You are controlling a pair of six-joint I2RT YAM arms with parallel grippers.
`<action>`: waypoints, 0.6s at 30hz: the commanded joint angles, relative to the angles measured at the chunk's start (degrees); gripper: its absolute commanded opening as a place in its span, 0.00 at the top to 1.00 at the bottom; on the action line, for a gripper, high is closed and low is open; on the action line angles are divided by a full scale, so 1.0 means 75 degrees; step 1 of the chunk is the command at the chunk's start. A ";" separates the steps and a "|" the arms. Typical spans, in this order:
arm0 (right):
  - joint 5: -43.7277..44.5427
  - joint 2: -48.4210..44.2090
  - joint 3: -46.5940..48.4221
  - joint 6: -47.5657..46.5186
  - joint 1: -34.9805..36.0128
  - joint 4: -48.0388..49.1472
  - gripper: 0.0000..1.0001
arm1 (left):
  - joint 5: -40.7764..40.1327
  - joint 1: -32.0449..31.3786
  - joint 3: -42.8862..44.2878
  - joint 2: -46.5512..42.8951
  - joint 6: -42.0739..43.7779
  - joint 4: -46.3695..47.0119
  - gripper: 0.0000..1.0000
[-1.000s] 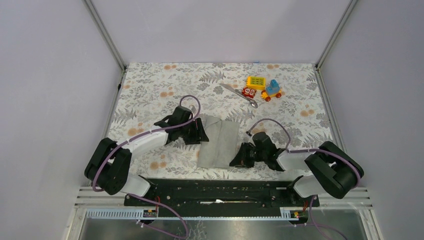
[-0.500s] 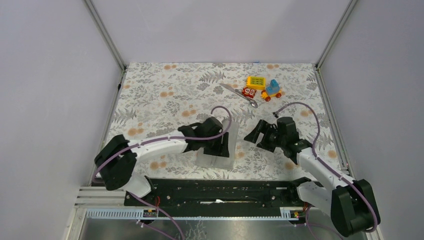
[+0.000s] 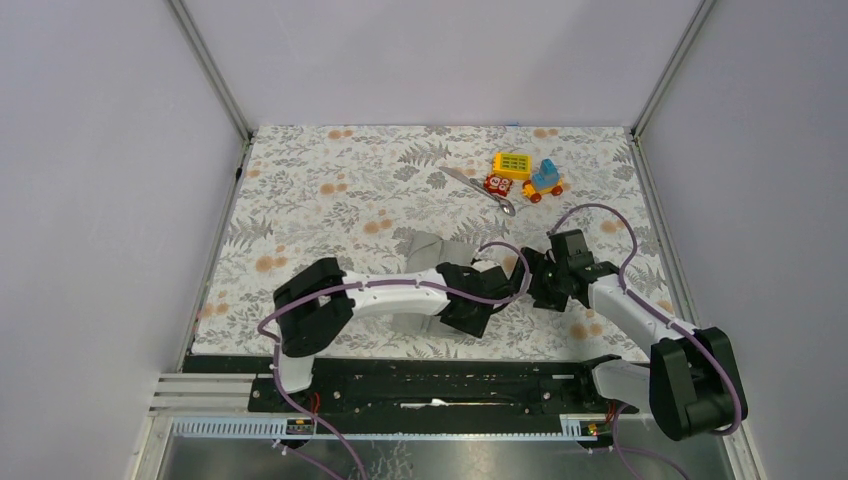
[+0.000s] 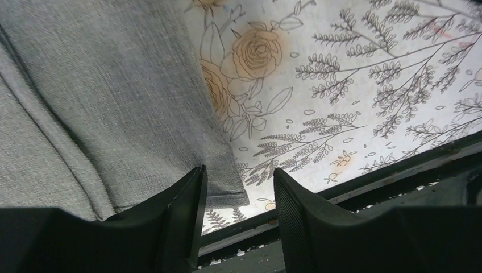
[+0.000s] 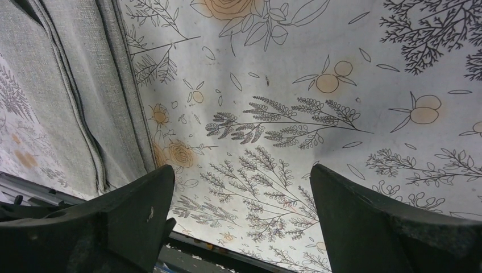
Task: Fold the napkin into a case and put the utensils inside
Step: Rotate the 2/3-rectangle-folded napkin at the center of the board, then pick up the 2/3-rectangle-folded napkin from the center of the board.
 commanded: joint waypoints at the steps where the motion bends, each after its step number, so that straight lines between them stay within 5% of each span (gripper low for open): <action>1: -0.0014 -0.0128 0.0307 -0.0343 -0.0029 -0.0129 0.04 | -0.0455 -0.0224 0.0551 0.0255 -0.0093 -0.0586 0.49; 11: -0.0473 0.0033 0.0087 -0.0397 -0.0030 0.0210 0.03 | -0.0677 -0.0477 0.0488 0.0720 -0.0162 -0.0787 0.49; 18: -0.0553 0.0032 0.0088 -0.0456 -0.0029 0.0247 0.03 | -0.0972 -0.0477 0.0378 0.0962 -0.0194 -0.0779 0.66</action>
